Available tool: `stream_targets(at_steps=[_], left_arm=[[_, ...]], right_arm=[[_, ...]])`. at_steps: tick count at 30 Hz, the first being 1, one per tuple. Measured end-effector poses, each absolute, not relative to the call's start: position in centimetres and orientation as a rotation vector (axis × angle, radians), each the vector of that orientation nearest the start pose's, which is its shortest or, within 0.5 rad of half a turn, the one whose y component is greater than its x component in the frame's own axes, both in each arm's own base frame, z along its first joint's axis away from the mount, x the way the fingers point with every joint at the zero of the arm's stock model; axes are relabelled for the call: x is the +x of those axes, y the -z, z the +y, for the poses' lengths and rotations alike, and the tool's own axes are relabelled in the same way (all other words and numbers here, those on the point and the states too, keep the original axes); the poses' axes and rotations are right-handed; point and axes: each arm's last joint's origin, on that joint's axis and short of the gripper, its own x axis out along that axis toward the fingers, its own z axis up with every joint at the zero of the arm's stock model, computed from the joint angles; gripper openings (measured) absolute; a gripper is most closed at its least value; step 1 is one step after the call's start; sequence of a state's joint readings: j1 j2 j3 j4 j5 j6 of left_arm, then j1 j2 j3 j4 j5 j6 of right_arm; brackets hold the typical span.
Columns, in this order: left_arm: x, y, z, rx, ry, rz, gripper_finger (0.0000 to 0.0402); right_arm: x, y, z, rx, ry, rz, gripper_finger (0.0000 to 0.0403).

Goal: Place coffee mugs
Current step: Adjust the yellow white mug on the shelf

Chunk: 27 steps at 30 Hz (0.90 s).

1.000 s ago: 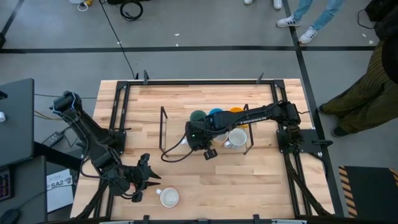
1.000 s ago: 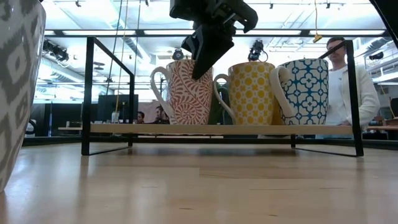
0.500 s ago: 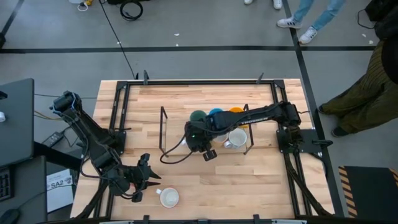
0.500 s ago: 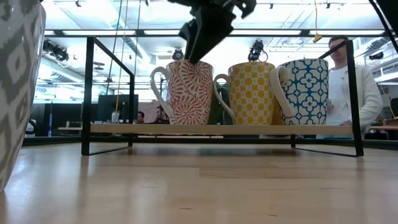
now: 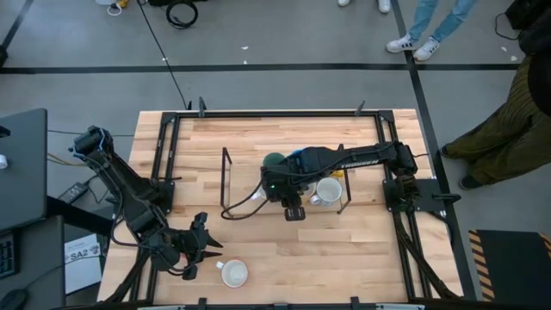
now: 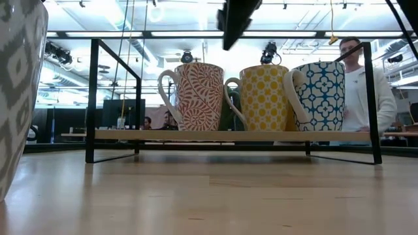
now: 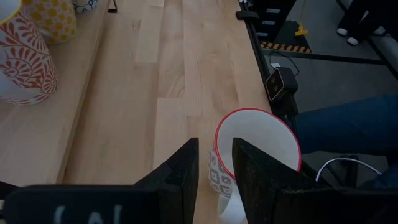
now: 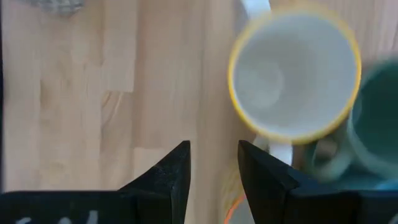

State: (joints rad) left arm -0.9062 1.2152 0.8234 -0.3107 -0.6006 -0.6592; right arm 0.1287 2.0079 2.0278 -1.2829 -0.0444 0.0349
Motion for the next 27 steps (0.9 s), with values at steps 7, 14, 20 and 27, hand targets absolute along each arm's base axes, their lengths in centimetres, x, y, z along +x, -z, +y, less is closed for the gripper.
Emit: stream_targets(at_steps=[7, 14, 20, 27], left_arm=[[16.5, -25.4, -18.5, -0.158, 0.110, 0.576, 0.0102], [16.5, -25.4, -18.5, -0.158, 0.112, 0.577, 0.0102], [16.5, -25.3, -18.5, -0.161, 0.126, 0.587, 0.0102], [16.5, -25.3, -18.5, -0.161, 0.126, 0.587, 0.0102]], right_arm=[[39.7, -31.4, 4.8, 0.193, 0.074, 1.326, 0.0138], [39.1, -31.0, 4.4, 0.275, 0.224, 1.380, 0.0138], [39.0, -29.6, 4.3, 0.301, 0.289, 1.411, 0.0138], [38.9, -28.3, 4.3, 0.294, 0.298, 1.445, 0.0138]])
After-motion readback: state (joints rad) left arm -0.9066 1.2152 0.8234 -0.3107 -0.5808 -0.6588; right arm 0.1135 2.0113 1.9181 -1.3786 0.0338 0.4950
